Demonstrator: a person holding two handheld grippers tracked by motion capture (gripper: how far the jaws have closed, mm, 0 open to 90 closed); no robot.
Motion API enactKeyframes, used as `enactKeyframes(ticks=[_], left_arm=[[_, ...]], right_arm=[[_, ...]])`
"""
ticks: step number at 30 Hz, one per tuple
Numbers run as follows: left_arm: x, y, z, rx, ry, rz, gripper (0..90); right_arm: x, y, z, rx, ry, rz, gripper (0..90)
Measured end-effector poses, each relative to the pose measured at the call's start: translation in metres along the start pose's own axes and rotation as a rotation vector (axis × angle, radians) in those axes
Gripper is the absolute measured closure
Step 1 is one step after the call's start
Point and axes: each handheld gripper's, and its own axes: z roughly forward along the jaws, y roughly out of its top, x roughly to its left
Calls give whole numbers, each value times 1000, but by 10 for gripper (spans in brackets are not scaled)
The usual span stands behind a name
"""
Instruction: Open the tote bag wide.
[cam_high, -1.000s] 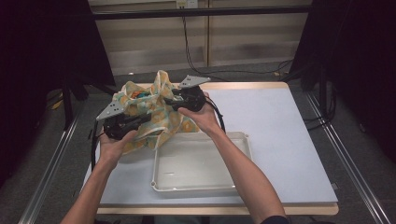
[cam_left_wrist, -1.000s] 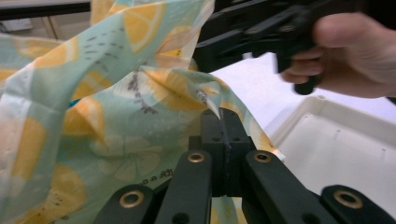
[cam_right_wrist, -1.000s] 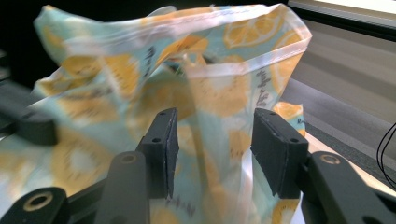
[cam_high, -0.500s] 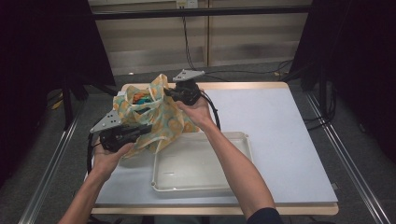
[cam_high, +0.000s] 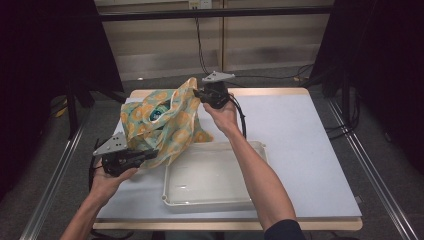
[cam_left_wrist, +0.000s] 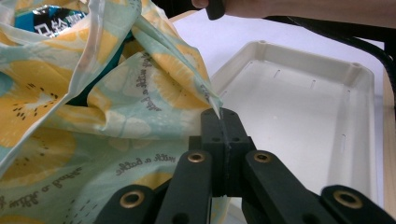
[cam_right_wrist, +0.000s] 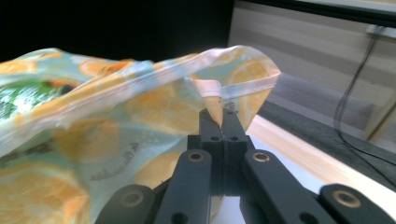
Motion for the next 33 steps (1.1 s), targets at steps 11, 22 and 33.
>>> enactKeyframes(ticks=[11, 22, 33], left_arm=[[6, 12, -5, -53, 32, -17, 654], [26, 31, -28, -162, 111, -63, 683], [70, 42, -14, -94, 224, -78, 585]], right_arm=[[20, 3, -10, -30, 78, -61, 583], [36, 7, -31, -55, 156, -95, 582], [76, 5, -20, -30, 313, -157, 496]])
